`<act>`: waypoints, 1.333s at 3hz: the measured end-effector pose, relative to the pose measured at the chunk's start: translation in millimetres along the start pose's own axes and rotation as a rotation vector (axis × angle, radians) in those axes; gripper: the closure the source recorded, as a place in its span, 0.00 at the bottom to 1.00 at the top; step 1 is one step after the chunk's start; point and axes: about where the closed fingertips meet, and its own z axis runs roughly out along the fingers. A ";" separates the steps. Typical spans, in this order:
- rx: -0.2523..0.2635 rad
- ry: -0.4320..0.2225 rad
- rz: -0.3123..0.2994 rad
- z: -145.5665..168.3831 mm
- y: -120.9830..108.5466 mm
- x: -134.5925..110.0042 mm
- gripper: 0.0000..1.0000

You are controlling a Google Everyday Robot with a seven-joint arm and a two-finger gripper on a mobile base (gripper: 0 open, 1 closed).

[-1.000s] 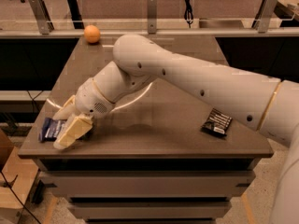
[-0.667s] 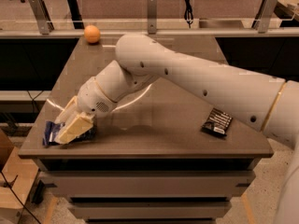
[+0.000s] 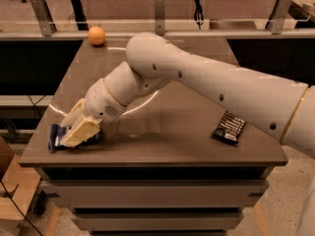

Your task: Pick rxbar blueberry

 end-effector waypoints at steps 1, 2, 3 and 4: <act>0.023 -0.009 -0.020 -13.5 -1.2 -6.5 1.00; 0.054 0.001 -0.059 -39.0 -5.3 -20.2 1.00; 0.088 0.015 -0.115 -70.4 -11.3 -41.4 1.00; 0.121 0.040 -0.194 -110.5 -17.7 -71.6 1.00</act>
Offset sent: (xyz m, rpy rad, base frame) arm 0.0264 -0.0374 0.0749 0.0344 -0.1428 -0.0251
